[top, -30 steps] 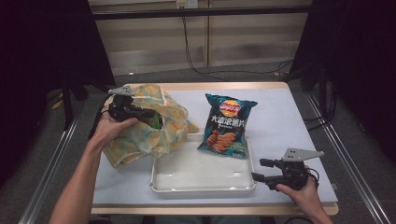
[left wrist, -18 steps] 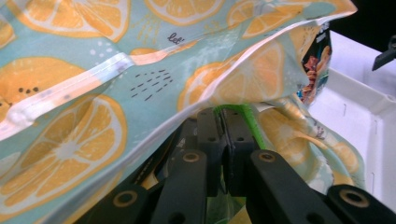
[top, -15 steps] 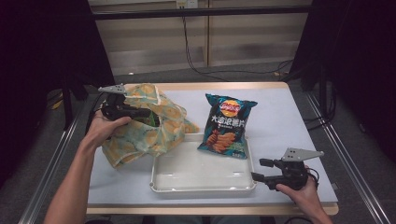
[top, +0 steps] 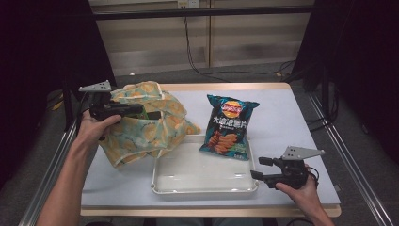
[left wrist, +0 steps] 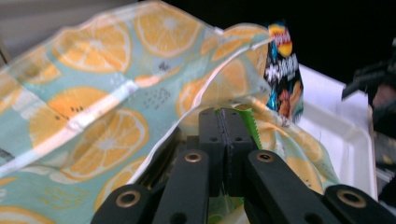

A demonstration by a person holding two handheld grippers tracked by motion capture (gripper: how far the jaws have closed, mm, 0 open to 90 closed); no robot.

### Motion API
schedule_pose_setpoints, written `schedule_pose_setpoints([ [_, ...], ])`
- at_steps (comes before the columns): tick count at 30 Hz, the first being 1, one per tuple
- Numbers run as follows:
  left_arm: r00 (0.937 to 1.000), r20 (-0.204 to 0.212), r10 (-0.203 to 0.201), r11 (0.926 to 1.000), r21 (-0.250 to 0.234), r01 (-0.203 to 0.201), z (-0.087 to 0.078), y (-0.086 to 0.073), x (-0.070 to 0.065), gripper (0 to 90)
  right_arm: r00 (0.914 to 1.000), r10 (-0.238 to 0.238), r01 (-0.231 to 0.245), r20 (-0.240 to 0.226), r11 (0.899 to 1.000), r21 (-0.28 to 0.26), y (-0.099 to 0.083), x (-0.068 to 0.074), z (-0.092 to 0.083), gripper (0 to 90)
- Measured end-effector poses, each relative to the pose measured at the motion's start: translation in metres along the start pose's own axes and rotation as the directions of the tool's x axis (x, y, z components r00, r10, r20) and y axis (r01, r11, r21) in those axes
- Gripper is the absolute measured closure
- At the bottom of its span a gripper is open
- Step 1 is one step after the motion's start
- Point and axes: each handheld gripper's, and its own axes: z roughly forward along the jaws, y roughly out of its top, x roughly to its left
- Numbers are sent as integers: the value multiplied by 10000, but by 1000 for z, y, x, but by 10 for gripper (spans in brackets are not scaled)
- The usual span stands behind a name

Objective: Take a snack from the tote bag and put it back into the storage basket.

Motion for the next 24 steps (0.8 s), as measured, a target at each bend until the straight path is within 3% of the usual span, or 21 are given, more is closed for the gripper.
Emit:
schedule_pose_setpoints([
  [7, 9983, -548, -183, 9983, -562, 153, 0, 9, 1, 895, 10000, -6, 6, 8, 10000, 22, 0, 0, 2, 346],
  [10, 9958, -714, -576, 9940, -966, 506, 4, 17, 7, 898, 10000, -21, 21, 17, 10000, 26, 0, 0, 2, 344],
  [13, 9944, -838, -640, 9920, -1145, 542, 5, 24, 10, 899, 10000, 5, -5, 13, 10000, 18, 0, 0, 1, 343],
  [16, 9866, -1400, -834, 9900, -1243, 661, 5, 30, 15, 899, 10000, 52, -52, -11, 10000, 9, -1, -1, 0, 342],
  [18, 9833, -1515, -1010, 9878, -1328, 810, 6, 31, 21, 900, 10000, 67, -67, -7, 10000, 22, -1, -1, 1, 341],
  [20, 9755, -1830, -1221, 9850, -1433, 964, 7, 32, 29, 900, 10000, -12, 13, -60, 10000, 43, -1, 0, 1, 340],
  [23, 9696, -1848, -1606, 9749, -1830, 1266, 4, 35, 37, 900, 10000, 7, -7, -65, 10000, 85, -2, 1, 2, 339],
  [24, 9714, -1736, -1622, 9728, -1933, 1279, 2, 36, 38, 900, 10000, -12, 12, -63, 10000, 95, -2, 0, 2, 338],
])
